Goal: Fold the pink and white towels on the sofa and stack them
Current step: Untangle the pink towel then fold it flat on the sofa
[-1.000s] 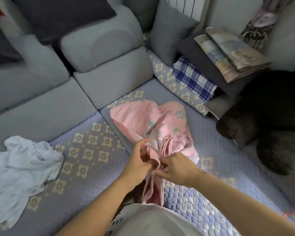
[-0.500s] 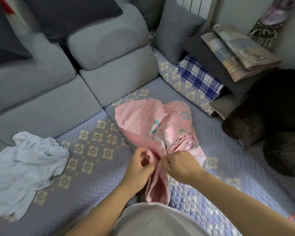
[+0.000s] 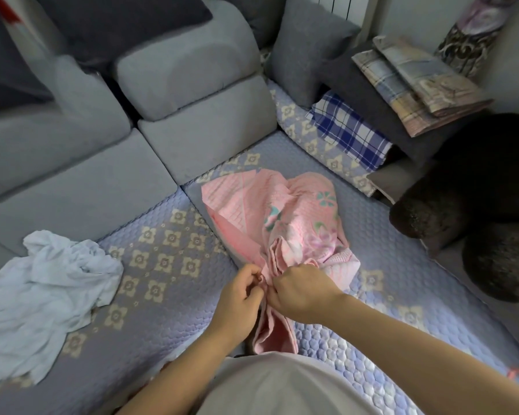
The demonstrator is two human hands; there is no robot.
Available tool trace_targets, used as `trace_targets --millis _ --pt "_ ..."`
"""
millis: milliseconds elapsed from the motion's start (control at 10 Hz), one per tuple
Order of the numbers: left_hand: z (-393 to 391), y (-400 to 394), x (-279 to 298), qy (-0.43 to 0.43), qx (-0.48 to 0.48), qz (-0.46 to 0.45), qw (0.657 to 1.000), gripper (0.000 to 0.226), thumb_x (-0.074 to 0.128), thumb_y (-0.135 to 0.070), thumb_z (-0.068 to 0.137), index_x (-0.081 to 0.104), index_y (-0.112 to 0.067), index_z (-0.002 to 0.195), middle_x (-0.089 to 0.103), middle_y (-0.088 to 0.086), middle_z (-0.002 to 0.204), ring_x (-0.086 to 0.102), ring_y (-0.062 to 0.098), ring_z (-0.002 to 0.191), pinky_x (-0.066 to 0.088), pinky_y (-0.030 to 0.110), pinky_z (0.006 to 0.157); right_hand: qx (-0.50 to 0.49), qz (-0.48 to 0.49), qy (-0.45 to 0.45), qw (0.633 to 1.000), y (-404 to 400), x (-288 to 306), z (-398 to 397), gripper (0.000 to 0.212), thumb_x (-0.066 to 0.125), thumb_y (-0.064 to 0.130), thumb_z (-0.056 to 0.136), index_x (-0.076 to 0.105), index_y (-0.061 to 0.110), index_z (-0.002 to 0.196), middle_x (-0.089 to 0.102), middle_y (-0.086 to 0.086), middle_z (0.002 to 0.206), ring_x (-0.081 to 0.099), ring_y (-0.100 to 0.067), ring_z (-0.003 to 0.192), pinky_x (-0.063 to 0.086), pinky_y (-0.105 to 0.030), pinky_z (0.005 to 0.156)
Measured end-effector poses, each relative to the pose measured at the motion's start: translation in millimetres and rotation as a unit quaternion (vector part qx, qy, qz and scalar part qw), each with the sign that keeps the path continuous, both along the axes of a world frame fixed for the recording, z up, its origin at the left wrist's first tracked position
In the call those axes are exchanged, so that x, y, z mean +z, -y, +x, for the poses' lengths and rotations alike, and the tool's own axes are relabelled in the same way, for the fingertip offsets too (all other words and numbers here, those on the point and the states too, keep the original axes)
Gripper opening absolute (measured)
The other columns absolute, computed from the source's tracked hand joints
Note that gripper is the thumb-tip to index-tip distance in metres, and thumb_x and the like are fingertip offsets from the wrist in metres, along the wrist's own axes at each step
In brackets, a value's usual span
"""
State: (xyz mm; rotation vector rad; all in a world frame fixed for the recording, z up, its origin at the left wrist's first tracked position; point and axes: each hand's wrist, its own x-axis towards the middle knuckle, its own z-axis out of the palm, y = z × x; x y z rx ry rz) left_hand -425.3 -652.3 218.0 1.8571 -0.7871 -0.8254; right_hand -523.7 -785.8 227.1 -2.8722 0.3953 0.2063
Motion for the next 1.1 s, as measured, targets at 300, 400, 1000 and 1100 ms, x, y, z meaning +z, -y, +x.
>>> trace_targets --millis 300,400,1000,1100 --pt "-2.7 -1.1 0.8 -0.001 0.04 0.023 0.999 0.016 0.064 -0.025 0.096 0.058 -0.014 0.086 0.062 0.004 0.071 0.052 0.005 0.061 0.041 0.016 0.058 0.131 -0.09 -0.004 0.987 -4.6 0.3 4.8 0.032 0.051 0.035 0.096 0.062 0.015 0.073 0.063 -0.005 0.064 0.048 -0.028 0.049 0.019 -0.026 0.042" --pt "-3.5 2.0 -7.3 -0.018 0.089 0.056 0.994 0.023 0.065 -0.025 0.096 0.053 -0.015 0.078 0.055 -0.002 0.063 0.046 0.007 0.055 0.037 0.016 0.052 0.149 -0.145 -0.025 0.978 -6.6 -7.9 3.0 0.031 0.073 0.035 0.076 0.06 0.018 0.053 0.049 0.003 0.042 0.036 -0.021 0.031 -0.002 -0.019 0.048" --pt "121.0 -180.3 -128.6 -0.241 0.175 0.453 0.84 0.017 0.067 0.006 0.08 0.051 0.004 0.078 0.049 0.019 0.079 0.048 0.025 0.067 0.05 0.037 0.06 -0.473 0.049 -0.135 0.869 66.2 -119.0 -186.8 0.037 0.04 0.028 0.099 0.049 0.017 0.064 0.067 -0.014 0.078 0.061 -0.034 0.075 0.044 -0.035 0.064" --pt "123.6 -172.2 -141.1 -0.262 0.125 0.406 0.867 0.053 0.082 -0.037 0.064 0.055 0.004 0.083 0.055 0.018 0.09 0.049 0.023 0.077 0.049 0.035 0.075 -0.5 0.076 -0.076 0.859 62.0 -114.9 -187.7 0.039 0.044 0.025 0.098 0.053 0.016 0.061 0.062 -0.011 0.07 0.055 -0.03 0.065 0.039 -0.034 0.059"
